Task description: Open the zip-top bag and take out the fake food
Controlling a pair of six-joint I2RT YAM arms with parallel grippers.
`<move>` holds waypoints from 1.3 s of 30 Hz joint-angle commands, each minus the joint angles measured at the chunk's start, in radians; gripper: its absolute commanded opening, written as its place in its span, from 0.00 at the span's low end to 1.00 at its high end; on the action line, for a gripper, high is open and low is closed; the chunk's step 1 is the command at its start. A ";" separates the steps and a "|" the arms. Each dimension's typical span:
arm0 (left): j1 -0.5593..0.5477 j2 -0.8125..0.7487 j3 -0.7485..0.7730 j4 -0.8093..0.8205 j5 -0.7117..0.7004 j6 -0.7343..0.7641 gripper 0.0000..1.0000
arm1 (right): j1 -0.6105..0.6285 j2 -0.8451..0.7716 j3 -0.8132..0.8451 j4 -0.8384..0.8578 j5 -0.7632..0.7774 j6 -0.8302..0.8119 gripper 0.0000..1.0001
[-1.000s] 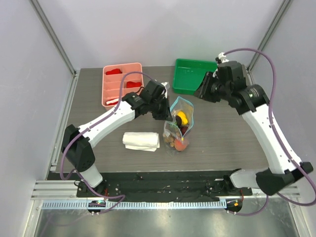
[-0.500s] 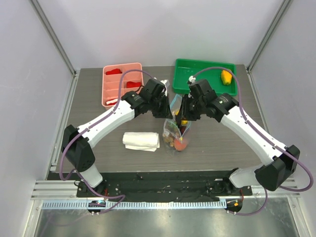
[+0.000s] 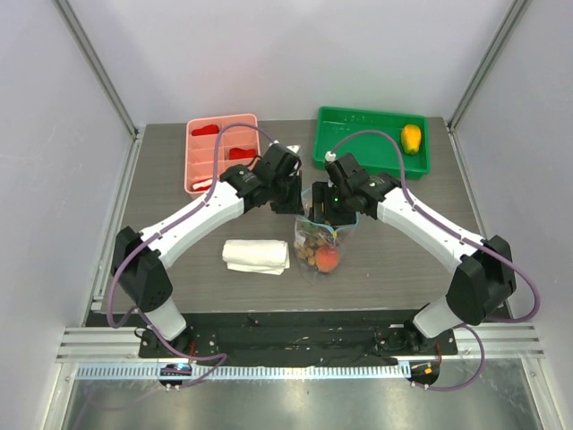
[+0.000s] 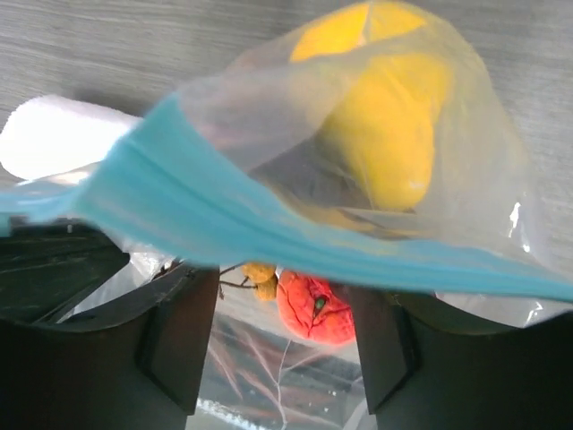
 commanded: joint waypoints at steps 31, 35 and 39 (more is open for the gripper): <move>-0.001 -0.018 0.003 -0.012 -0.052 0.025 0.00 | 0.014 -0.147 -0.142 0.267 0.111 -0.017 0.15; -0.001 -0.021 0.008 -0.006 -0.052 0.025 0.00 | 0.014 -0.242 -0.066 0.132 0.149 -0.027 0.03; -0.001 -0.019 0.015 -0.003 -0.050 0.028 0.00 | 0.014 -0.290 0.023 0.069 0.210 -0.036 0.01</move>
